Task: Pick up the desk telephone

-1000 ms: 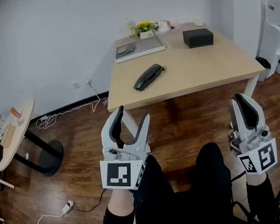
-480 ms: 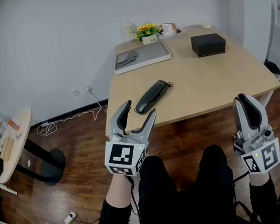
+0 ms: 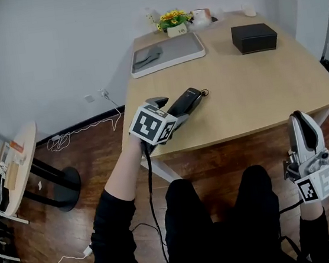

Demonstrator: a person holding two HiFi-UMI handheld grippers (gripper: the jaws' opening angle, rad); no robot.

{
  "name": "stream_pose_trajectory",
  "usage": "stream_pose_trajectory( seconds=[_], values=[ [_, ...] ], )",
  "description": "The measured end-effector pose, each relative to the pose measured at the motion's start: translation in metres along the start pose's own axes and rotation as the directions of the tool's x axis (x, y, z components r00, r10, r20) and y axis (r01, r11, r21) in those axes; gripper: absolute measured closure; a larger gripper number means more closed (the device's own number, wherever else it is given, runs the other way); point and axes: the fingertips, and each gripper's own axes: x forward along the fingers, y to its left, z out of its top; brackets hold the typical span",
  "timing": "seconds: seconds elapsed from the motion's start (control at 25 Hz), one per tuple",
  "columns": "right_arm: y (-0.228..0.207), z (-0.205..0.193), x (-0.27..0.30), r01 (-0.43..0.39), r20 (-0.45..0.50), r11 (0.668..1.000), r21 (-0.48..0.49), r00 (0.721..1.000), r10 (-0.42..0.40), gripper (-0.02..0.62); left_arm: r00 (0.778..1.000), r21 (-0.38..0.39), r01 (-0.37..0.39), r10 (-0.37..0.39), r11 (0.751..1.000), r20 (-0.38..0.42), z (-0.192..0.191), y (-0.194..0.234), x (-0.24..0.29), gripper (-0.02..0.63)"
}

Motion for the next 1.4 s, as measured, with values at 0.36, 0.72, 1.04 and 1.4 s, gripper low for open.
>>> stream_pose_trajectory(
  seconds=[0.36,0.72,1.04,1.4],
  values=[
    [-0.007,-0.015,-0.003,0.012,-0.016,0.999,0.031,1.000,-0.012,0.554,0.904,0.016,0.235,-0.213,0.972,-0.370,-0.037,-0.015,0.039,0.295],
    [-0.004,-0.018,-0.003,0.019,-0.020,0.998,0.056,1.000,-0.018,0.560,0.938,-0.042,0.193,-0.197,0.980,-0.286,-0.034,-0.014,0.042,0.325],
    [0.001,-0.002,-0.005,0.008,0.008,0.999,0.037,1.000,-0.009,0.561,0.999,-0.121,0.017,-0.023,0.993,-0.050,-0.022,-0.002,0.023,0.341],
    [0.001,0.002,-0.003,0.003,0.013,0.999,0.036,1.000,-0.003,0.565,0.852,-0.212,-0.275,0.340,0.938,0.399,0.021,-0.003,-0.120,0.339]
  ],
)
